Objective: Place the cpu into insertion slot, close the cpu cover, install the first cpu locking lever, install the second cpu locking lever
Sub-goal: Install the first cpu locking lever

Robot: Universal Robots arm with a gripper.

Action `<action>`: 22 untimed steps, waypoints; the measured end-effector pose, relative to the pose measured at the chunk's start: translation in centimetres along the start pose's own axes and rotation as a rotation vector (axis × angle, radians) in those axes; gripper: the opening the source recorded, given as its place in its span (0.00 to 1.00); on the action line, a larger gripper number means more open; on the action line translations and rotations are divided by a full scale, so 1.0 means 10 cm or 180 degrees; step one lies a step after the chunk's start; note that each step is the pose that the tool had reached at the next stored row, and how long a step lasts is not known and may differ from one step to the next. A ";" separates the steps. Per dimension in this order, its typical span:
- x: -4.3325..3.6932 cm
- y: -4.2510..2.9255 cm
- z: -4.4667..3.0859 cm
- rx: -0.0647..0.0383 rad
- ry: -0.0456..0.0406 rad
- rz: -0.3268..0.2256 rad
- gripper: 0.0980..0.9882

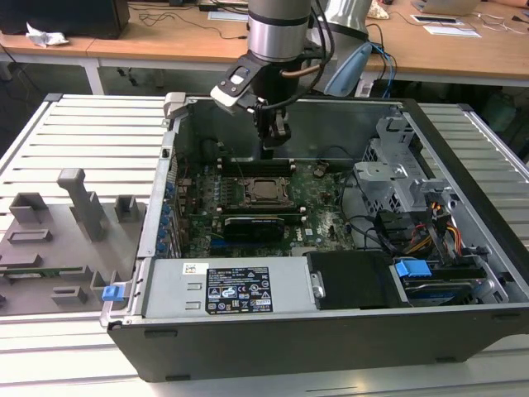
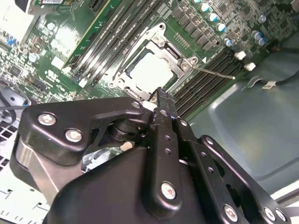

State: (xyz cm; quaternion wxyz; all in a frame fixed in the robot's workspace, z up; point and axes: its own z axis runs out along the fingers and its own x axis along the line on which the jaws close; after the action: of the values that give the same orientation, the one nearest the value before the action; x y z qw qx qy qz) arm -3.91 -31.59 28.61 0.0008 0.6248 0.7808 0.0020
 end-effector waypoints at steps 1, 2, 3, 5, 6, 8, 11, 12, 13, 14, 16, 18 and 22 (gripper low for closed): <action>0.000 0.000 0.000 0.0000 0.0000 -0.0042 0.01; 0.000 0.000 0.001 0.0000 0.0000 -0.0059 0.01; 0.000 0.000 0.001 0.0000 0.0000 -0.0073 0.01; 0.000 0.000 0.002 0.0000 0.0001 -0.0118 0.01; 0.000 0.000 0.002 0.0000 0.0001 -0.0133 0.01; 0.000 0.000 0.003 0.0000 0.0001 -0.0176 0.01; 0.000 0.000 0.004 0.0000 0.0001 -0.0234 0.01; 0.000 0.000 0.004 0.0000 0.0001 -0.0262 0.01; 0.000 0.000 0.004 0.0000 0.0001 -0.0274 0.01; 0.000 0.000 0.004 0.0000 0.0001 -0.0290 0.01; 0.000 0.000 0.004 0.0000 0.0001 -0.0331 0.01; 0.000 0.000 0.005 0.0000 0.0002 -0.0361 0.01; 0.000 0.000 0.005 0.0000 0.0002 -0.0421 0.01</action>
State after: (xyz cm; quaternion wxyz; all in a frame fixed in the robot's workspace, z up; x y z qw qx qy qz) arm -3.91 -31.59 28.56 0.0007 0.5719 0.8203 0.0021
